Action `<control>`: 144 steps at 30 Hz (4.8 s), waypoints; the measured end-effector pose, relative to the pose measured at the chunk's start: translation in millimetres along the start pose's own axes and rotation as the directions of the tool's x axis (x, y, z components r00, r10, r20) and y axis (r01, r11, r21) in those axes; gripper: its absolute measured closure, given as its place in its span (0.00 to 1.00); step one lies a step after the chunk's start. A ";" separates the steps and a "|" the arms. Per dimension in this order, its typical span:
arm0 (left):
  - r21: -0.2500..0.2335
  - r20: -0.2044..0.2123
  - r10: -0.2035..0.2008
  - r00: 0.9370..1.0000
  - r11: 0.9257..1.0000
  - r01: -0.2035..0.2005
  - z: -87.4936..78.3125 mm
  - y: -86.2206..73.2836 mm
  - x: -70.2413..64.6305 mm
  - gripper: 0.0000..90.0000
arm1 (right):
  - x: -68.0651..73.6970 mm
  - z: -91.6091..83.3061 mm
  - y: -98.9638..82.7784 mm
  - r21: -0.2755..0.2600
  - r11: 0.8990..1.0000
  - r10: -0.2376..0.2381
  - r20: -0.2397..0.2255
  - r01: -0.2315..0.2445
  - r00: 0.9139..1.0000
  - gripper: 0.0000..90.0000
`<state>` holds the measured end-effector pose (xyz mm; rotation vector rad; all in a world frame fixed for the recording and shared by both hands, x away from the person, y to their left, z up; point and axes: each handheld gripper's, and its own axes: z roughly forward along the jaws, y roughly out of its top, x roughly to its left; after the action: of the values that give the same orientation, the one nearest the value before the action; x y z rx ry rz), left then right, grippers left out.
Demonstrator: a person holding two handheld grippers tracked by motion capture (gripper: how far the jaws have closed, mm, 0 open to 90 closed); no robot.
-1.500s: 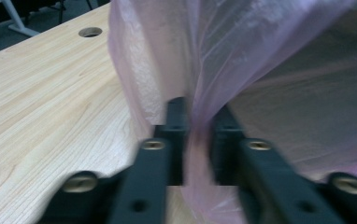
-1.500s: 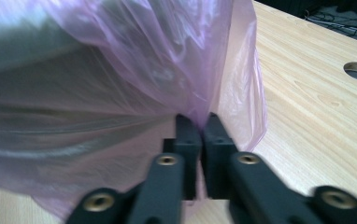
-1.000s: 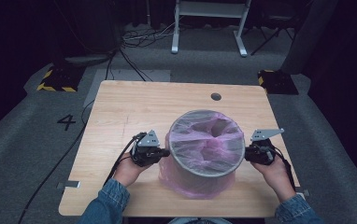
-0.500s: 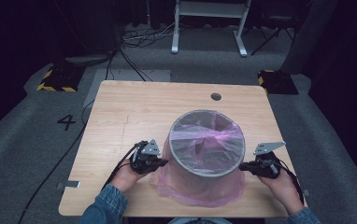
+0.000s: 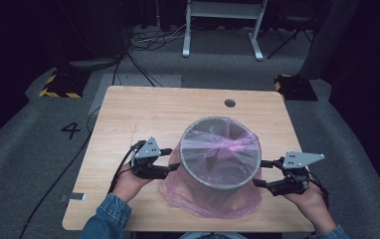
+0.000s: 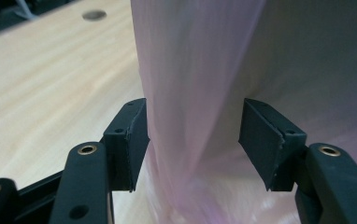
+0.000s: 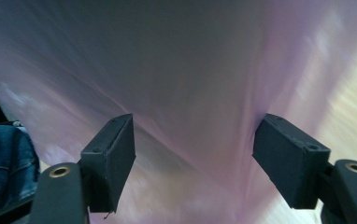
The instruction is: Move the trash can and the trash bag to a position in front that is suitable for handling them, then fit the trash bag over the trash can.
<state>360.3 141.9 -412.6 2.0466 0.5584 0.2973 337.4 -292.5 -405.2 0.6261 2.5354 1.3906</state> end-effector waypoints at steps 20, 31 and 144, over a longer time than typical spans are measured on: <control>0.112 0.049 0.030 0.998 0.993 -0.036 20.8 -15.8 -0.4 1.00 | -1.1 11.2 -8.8 0.097 0.994 0.039 0.023 -0.041 0.999 1.00; 0.067 -0.013 -0.011 1.000 0.998 0.012 18.3 -20.6 6.7 1.00 | -13.6 19.0 -21.7 0.152 0.984 0.082 0.041 -0.087 0.996 1.00; 0.147 -0.371 -0.213 0.904 0.948 0.284 -27.7 -121.7 49.9 0.38 | 11.1 135.3 146.1 0.125 0.981 0.129 0.155 -0.149 0.979 0.33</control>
<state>359.3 240.7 -503.8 2.0921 1.1021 0.4743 415.3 -115.7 -356.2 0.9113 2.5258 1.1705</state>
